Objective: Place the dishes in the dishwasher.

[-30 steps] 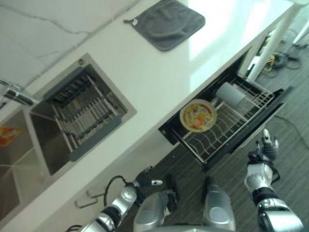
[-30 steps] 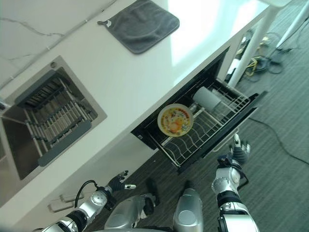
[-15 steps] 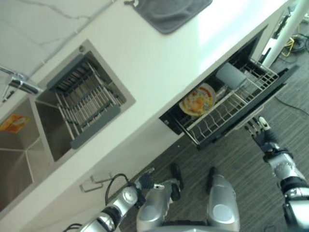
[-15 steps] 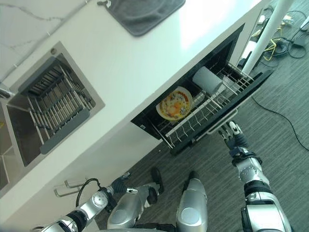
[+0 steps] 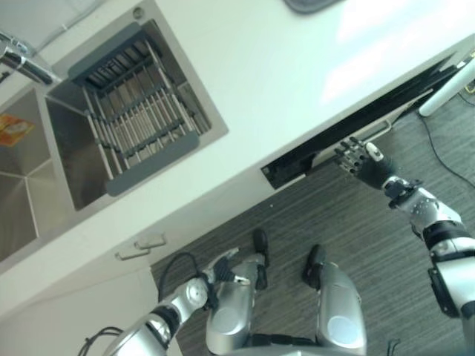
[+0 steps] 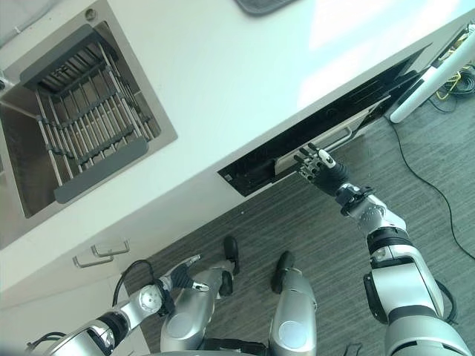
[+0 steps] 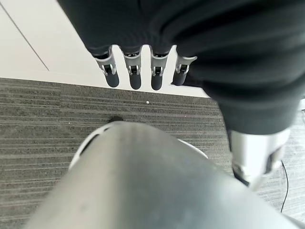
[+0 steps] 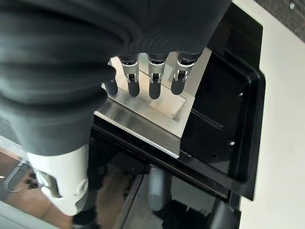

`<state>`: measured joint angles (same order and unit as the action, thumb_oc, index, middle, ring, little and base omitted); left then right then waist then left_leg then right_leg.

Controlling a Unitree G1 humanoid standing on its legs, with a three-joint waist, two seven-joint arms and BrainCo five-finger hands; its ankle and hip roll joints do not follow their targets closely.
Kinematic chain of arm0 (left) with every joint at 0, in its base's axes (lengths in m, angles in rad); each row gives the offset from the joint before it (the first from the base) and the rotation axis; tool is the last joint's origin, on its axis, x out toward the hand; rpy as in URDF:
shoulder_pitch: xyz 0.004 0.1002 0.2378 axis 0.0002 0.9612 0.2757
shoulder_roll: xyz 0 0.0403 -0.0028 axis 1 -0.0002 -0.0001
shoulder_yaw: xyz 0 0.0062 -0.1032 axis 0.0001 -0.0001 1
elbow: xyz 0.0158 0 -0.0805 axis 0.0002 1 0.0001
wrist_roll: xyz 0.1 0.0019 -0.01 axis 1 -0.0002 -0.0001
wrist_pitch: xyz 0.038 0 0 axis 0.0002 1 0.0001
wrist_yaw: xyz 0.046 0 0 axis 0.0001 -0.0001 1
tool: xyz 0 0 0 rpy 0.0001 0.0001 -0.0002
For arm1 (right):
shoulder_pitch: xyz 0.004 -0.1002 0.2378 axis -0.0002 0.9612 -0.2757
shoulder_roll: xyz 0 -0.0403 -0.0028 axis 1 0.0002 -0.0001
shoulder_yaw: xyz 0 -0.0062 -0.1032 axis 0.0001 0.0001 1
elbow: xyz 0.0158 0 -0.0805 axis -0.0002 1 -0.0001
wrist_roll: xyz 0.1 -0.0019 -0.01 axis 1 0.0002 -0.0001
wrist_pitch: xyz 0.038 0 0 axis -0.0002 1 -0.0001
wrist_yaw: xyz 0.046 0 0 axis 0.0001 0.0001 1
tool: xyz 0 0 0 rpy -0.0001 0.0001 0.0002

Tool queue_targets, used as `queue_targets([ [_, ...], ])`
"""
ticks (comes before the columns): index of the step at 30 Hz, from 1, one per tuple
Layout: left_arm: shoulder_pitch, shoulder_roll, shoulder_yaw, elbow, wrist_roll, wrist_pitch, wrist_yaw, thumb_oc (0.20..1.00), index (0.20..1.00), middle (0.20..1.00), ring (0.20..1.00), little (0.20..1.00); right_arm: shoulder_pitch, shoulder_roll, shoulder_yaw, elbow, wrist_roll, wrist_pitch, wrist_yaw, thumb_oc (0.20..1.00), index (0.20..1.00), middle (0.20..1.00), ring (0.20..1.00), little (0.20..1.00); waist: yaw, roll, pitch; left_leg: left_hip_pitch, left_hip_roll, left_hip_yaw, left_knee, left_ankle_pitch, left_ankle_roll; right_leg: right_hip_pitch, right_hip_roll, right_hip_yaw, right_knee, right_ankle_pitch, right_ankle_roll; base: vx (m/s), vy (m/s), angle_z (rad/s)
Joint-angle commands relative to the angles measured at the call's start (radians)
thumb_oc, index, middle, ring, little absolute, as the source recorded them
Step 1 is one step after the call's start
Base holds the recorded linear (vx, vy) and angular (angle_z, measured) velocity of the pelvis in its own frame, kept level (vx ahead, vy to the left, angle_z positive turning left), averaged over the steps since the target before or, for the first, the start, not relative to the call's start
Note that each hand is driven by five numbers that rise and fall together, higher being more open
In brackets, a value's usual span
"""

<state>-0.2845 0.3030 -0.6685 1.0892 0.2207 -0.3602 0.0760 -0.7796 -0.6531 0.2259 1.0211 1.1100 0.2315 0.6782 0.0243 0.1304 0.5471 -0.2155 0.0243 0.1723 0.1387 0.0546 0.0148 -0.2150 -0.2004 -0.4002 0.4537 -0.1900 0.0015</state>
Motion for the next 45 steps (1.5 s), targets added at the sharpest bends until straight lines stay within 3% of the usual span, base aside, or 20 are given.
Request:
queue_targets([
  [1, 0.043, 0.050, -0.073, -0.038, 0.051, -0.041, 0.011, 1.000, 1.000, 1.000, 1.000, 1.000, -0.238, 0.077, 0.019, -0.068, 0.044, -0.027, 0.080, 1.000, 1.000, 1.000, 1.000, 1.000, 0.065, -0.024, -0.027, 0.048, -0.028, 0.009, 0.017, -0.088, 0.009, -0.026, 0.049, 0.066, 0.070, -0.047, 0.026, 0.14, 0.112, 0.11],
  [7, 0.066, 0.060, -0.082, -0.038, 0.028, -0.058, -0.004, 1.000, 1.000, 1.000, 1.000, 1.000, -0.337, 0.072, 0.046, -0.032, 0.069, -0.062, 0.006, 1.000, 1.000, 1.000, 1.000, 1.000, 0.097, -0.038, -0.027, 0.053, -0.029, 0.001, -0.035, -0.058, 0.005, -0.011, 0.059, 0.065, -0.044, 0.023, 0.053, 0.13, 0.087, 0.12],
  [9, 0.063, 0.067, -0.079, -0.038, 0.001, -0.032, -0.014, 1.000, 1.000, 1.000, 1.000, 1.000, -0.381, 0.067, 0.054, -0.023, 0.108, -0.085, -0.027, 1.000, 1.000, 1.000, 1.000, 1.000, 0.110, -0.046, -0.027, 0.036, -0.032, 0.002, -0.042, -0.052, 0.004, -0.021, 0.064, 0.066, -0.085, 0.050, 0.064, 0.04, 0.000, 0.05],
  [13, 0.057, 0.069, -0.038, -0.023, -0.154, -0.048, -0.114, 1.000, 1.000, 1.000, 1.000, 1.000, -0.423, 0.097, 0.052, -0.001, 0.174, -0.094, -0.058, 1.000, 1.000, 1.000, 1.000, 1.000, 0.126, -0.060, -0.027, 0.013, -0.036, -0.001, -0.041, -0.053, 0.005, -0.036, 0.068, 0.067, -0.142, 0.094, 0.081, 0.02, -0.033, 0.06],
  [15, 0.048, 0.070, -0.010, -0.031, -0.149, -0.024, -0.132, 1.000, 1.000, 1.000, 1.000, 1.000, -0.402, 0.116, 0.040, 0.003, 0.142, -0.089, -0.076, 1.000, 1.000, 1.000, 1.000, 1.000, 0.136, -0.064, -0.027, 0.002, -0.038, -0.003, -0.030, -0.058, 0.008, -0.039, 0.063, 0.062, -0.143, 0.098, 0.083, 0.01, -0.090, -0.04],
  [20, 0.040, 0.049, 0.058, -0.025, -0.317, 0.025, -0.292, 1.000, 1.000, 1.000, 1.000, 1.000, -0.284, 0.186, 0.009, 0.045, 0.082, -0.083, -0.119, 1.000, 1.000, 1.000, 1.000, 1.000, 0.142, -0.068, -0.027, -0.008, -0.033, -0.010, -0.024, -0.051, 0.007, -0.040, 0.059, 0.058, -0.134, 0.096, 0.080, -0.02, -0.067, -0.03],
  [23, 0.038, 0.025, 0.115, -0.033, -0.418, 0.086, -0.392, 1.000, 1.000, 1.000, 1.000, 1.000, -0.155, 0.233, -0.015, 0.042, 0.109, -0.073, -0.109, 1.000, 1.000, 1.000, 1.000, 1.000, 0.127, -0.065, -0.027, 0.012, -0.026, 0.000, -0.050, -0.039, -0.001, -0.022, 0.060, 0.060, -0.153, 0.095, 0.083, -0.09, -0.030, -0.01],
  [29, 0.064, -0.038, 0.306, 0.035, -0.623, 0.191, -0.468, 1.000, 1.000, 1.000, 1.000, 1.000, 0.295, 0.356, -0.037, -0.020, 0.094, -0.183, -0.086, 1.000, 1.000, 1.000, 1.000, 1.000, 0.046, -0.074, -0.044, 0.088, 0.003, 0.032, -0.106, -0.026, -0.019, 0.042, 0.069, 0.066, -0.212, 0.102, 0.086, -0.10, -0.062, -0.01],
  [35, 0.125, -0.055, 0.380, 0.025, -0.528, 0.179, -0.450, 1.000, 1.000, 1.000, 1.000, 1.000, 0.570, 0.338, -0.162, 0.098, -0.019, -0.201, 0.010, 1.000, 1.000, 1.000, 1.000, 1.000, -0.014, -0.079, -0.099, 0.171, 0.017, 0.055, -0.171, -0.023, -0.043, 0.129, 0.075, 0.060, -0.293, 0.110, 0.096, -0.07, -0.085, -0.16],
  [37, 0.135, -0.056, 0.380, 0.023, -0.498, 0.177, -0.427, 1.000, 1.000, 1.000, 1.000, 1.000, 0.596, 0.329, -0.188, 0.132, -0.037, -0.195, 0.014, 1.000, 1.000, 1.000, 1.000, 1.000, -0.025, -0.076, -0.112, 0.195, 0.018, 0.059, -0.189, -0.022, -0.050, 0.155, 0.078, 0.061, -0.314, 0.111, 0.097, -0.06, -0.051, -0.12],
  [42, 0.170, -0.056, 0.419, 0.027, -0.570, 0.212, -0.417, 1.000, 1.000, 1.000, 1.000, 1.000, 0.648, 0.327, -0.227, 0.206, -0.081, -0.206, 0.061, 1.000, 1.000, 1.000, 1.000, 1.000, -0.046, -0.064, -0.154, 0.241, 0.019, 0.068, -0.210, -0.024, -0.057, 0.201, 0.083, 0.072, -0.340, 0.106, 0.094, -0.03, -0.025, -0.05],
  [45, 0.195, -0.054, 0.441, 0.040, -0.505, 0.200, -0.423, 1.000, 1.000, 1.000, 1.000, 1.000, 0.670, 0.339, -0.237, 0.224, -0.091, -0.224, 0.065, 1.000, 1.000, 1.000, 1.000, 1.000, -0.056, -0.060, -0.191, 0.264, 0.015, 0.065, -0.215, -0.034, -0.059, 0.233, 0.091, 0.083, -0.365, 0.102, 0.092, -0.02, -0.015, -0.09],
])
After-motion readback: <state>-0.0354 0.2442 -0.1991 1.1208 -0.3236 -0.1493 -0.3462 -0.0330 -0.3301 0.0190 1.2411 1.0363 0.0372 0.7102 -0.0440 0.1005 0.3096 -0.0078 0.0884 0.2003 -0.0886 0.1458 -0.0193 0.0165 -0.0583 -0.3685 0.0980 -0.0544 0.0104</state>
